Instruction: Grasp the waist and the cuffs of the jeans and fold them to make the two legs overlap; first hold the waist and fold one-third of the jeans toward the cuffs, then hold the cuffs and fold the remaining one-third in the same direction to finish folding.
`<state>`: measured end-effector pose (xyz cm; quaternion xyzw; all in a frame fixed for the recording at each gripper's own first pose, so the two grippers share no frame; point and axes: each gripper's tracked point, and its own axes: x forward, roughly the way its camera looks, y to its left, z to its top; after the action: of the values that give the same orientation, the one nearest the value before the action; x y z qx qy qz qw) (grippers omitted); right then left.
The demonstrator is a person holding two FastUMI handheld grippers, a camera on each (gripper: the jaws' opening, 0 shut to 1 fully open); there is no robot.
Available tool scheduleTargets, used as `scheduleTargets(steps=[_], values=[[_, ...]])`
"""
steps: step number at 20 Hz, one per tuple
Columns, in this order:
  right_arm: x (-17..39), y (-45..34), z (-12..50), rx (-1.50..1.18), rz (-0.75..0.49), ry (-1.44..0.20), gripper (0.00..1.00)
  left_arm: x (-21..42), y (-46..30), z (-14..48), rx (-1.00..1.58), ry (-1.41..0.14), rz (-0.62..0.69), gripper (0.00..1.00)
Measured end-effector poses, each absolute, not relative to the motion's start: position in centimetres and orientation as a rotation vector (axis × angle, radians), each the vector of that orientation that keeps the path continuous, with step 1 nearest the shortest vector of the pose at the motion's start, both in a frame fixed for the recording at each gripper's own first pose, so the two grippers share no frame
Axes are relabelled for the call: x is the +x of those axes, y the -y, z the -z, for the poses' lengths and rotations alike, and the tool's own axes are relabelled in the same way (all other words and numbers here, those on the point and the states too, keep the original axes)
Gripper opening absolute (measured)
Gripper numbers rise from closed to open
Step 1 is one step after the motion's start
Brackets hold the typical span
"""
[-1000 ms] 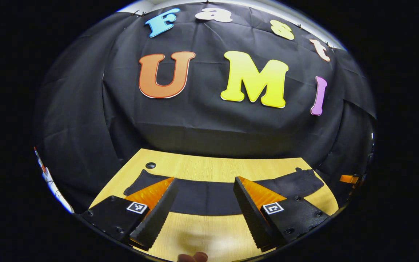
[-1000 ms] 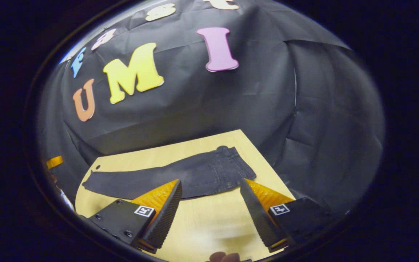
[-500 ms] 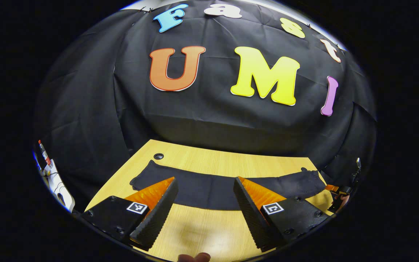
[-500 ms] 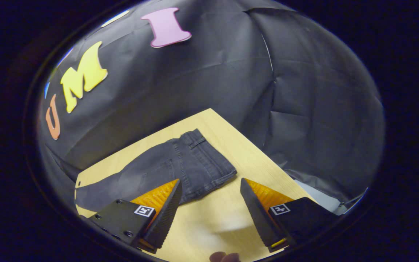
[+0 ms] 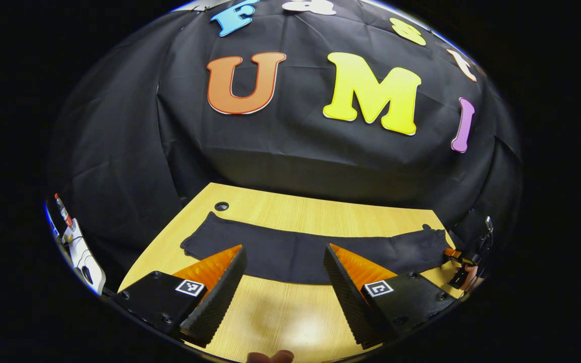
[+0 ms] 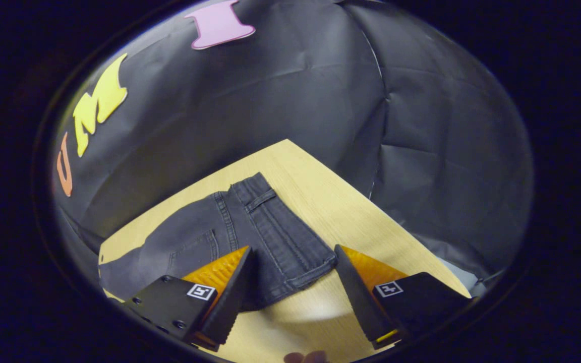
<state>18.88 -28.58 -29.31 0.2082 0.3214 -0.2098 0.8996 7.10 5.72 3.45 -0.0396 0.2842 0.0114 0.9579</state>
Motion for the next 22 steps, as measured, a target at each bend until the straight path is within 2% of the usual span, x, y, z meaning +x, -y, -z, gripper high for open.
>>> scheduleTargets(steps=[1, 4, 5, 6, 7, 8, 9, 10, 11, 13, 16, 17, 20, 22], values=[[19.0, 28.3, 29.2, 0.429, 0.425, -0.662, 0.96, 7.1, -5.8, -3.4, -0.088, -0.579, -0.024, 0.99], [19.3, 27.9, 29.5, 0.469, 0.424, -0.683, 0.75, 7.1, -6.1, -3.1, -0.113, -0.581, -0.029, 0.99], [19.5, 27.8, 29.3, 0.468, 0.43, -0.682, 0.65, 7.2, -6.3, -3.0, -0.123, -0.58, -0.031, 0.99], [19.5, 27.8, 29.2, 0.475, 0.436, -0.69, 0.62, 7.2, -6.5, -2.9, -0.133, -0.579, -0.032, 0.99], [19.6, 27.8, 29.2, 0.49, 0.444, -0.684, 0.53, 7.1, -6.7, -3.0, -0.139, -0.578, -0.037, 0.99], [19.8, 28.0, 28.6, 0.515, 0.464, -0.675, 0.53, 7.1, -7.1, -3.0, -0.142, -0.575, -0.043, 0.99], [20.2, 27.9, 29.1, 0.514, 0.458, -0.69, 0.3, 6.9, -7.5, -3.1, -0.147, -0.57, -0.05, 0.99], [20.5, 28.2, 28.7, 0.508, 0.464, -0.672, 0.31, 6.8, -8.0, -3.4, -0.151, -0.563, -0.056, 0.99], [20.0, 27.8, 28.5, 0.494, 0.465, -0.696, 0.14, 6.6, -8.7, -3.4, -0.153, -0.559, -0.063, 0.99], [20.1, 28.0, 28.0, 0.47, 0.469, -0.69, 0.18, 6.1, -10.0, -3.3, -0.163, -0.55, -0.08, 0.99], [20.2, 27.9, 25.5, 0.424, 0.456, -0.642, 0.18, 5.4, -11.9, -3.6, -0.195, -0.528, -0.102, 0.99], [20.0, 27.8, 24.7, 0.389, 0.445, -0.622, 0.13, 5.2, -12.5, -3.6, -0.206, -0.518, -0.105, 0.99], [20.5, 27.4, 22.0, 0.299, 0.406, -0.56, 0.13, 5.1, -14.2, -4.1, -0.206, -0.477, -0.112, 0.99], [20.0, 26.1, 19.7, 0.241, 0.367, -0.519, 0.17, 5.2, -15.6, -4.5, -0.198, -0.453, -0.114, 0.99]])
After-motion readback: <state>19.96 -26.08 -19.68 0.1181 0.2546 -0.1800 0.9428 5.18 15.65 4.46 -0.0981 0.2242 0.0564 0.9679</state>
